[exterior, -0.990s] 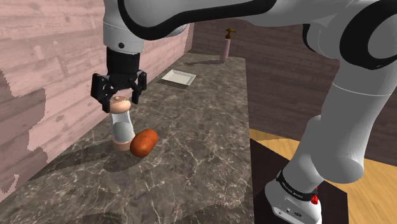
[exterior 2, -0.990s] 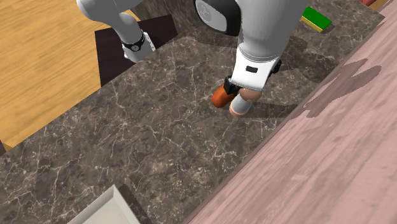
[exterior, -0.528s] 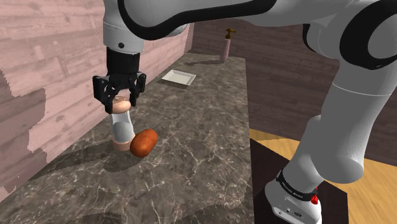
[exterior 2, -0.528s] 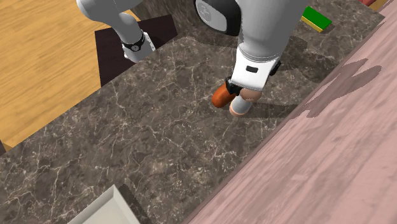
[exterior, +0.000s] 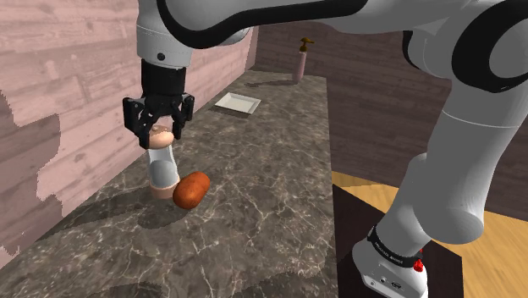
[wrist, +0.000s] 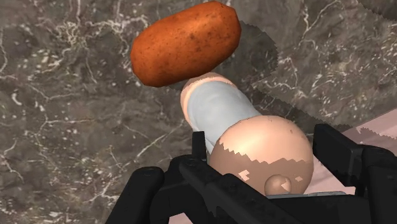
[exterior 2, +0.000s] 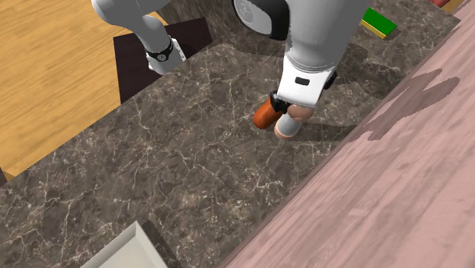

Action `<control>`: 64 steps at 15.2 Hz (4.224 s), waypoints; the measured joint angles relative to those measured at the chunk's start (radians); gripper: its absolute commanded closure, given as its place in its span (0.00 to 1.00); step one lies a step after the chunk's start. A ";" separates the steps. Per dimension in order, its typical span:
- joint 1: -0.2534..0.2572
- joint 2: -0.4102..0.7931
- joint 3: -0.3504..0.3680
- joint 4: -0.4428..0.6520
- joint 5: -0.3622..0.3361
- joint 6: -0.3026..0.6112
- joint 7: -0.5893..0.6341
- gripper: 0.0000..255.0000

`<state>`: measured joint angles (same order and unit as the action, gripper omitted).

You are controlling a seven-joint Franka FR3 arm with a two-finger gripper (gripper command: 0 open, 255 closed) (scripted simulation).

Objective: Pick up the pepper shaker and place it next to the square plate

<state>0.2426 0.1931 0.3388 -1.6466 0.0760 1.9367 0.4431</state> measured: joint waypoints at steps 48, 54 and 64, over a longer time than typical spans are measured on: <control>-0.420 0.033 -0.305 0.299 0.090 -0.370 -0.691 1.00; -0.504 0.190 -0.346 0.530 0.098 -0.465 -0.801 1.00; -0.548 0.237 -0.363 0.524 0.103 -0.423 -0.869 1.00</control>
<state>-0.3051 0.4299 -0.0241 -1.1226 0.1791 1.5139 -0.4257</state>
